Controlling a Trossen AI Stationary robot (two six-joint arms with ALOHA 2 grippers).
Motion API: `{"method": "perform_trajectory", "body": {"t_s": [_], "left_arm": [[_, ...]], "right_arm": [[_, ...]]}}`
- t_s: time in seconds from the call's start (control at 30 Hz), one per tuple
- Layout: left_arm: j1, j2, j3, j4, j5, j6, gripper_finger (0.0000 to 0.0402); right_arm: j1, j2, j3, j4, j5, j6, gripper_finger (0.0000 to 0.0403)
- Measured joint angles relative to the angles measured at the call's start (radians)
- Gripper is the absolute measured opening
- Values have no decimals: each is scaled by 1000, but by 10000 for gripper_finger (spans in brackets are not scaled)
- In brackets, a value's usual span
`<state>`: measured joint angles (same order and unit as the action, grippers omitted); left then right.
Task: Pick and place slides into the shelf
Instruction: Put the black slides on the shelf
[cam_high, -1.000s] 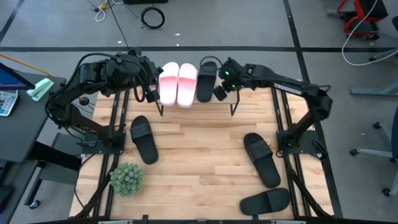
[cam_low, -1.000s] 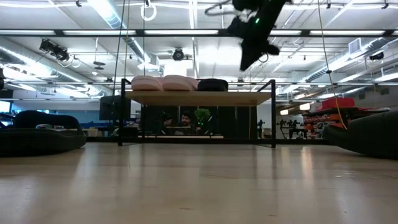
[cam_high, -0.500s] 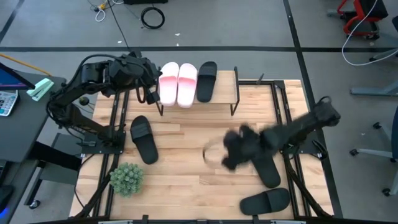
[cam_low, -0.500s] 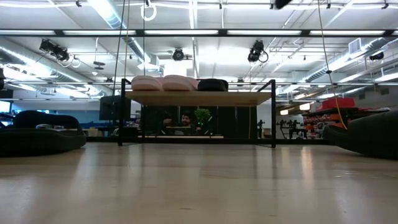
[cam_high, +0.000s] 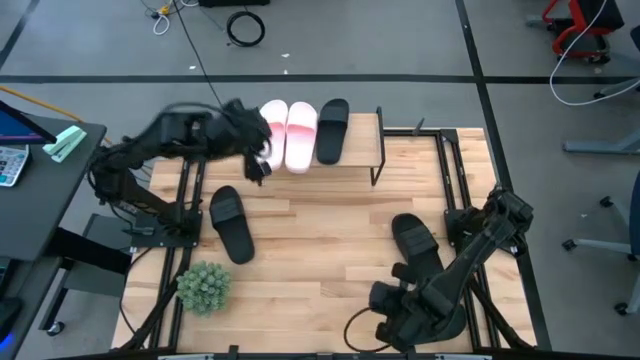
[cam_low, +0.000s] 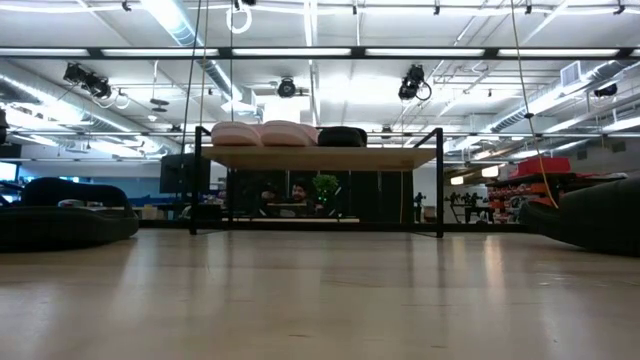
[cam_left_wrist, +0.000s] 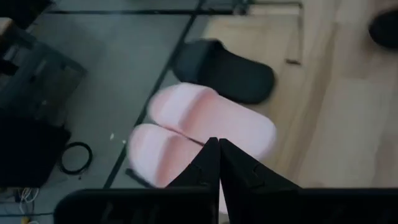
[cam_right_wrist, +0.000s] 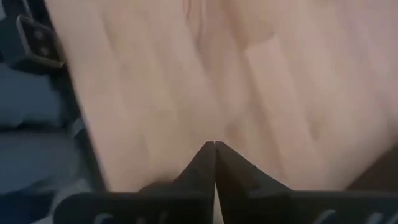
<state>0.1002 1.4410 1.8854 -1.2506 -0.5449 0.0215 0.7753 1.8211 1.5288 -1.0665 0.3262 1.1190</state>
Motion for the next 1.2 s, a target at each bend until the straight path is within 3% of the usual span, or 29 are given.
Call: {"method": "perform_trajectory", "body": {"t_s": [0.07,0.27,0.47,0.63,0.77,1.03,1.2], "left_arm": [[-36,-1,-95,93,1,-3,5],[-121,-14,-396,296,3,-29,23],[-182,-14,-586,305,3,-129,28],[-206,-14,-643,306,1,-186,13],[-206,-15,-671,355,0,-186,7],[-203,-15,-702,387,-1,-134,22],[-204,-16,-702,388,0,-133,18]], "right_arm": [[-8,0,0,5,41,-17,14],[-44,-11,0,4,24,85,25],[-48,-12,0,-18,-157,121,69],[-54,-30,0,-38,-245,216,108],[-45,-31,0,-91,-394,429,128],[27,-20,0,-228,-665,923,132],[64,-13,-60,-213,-805,1076,132]]}}
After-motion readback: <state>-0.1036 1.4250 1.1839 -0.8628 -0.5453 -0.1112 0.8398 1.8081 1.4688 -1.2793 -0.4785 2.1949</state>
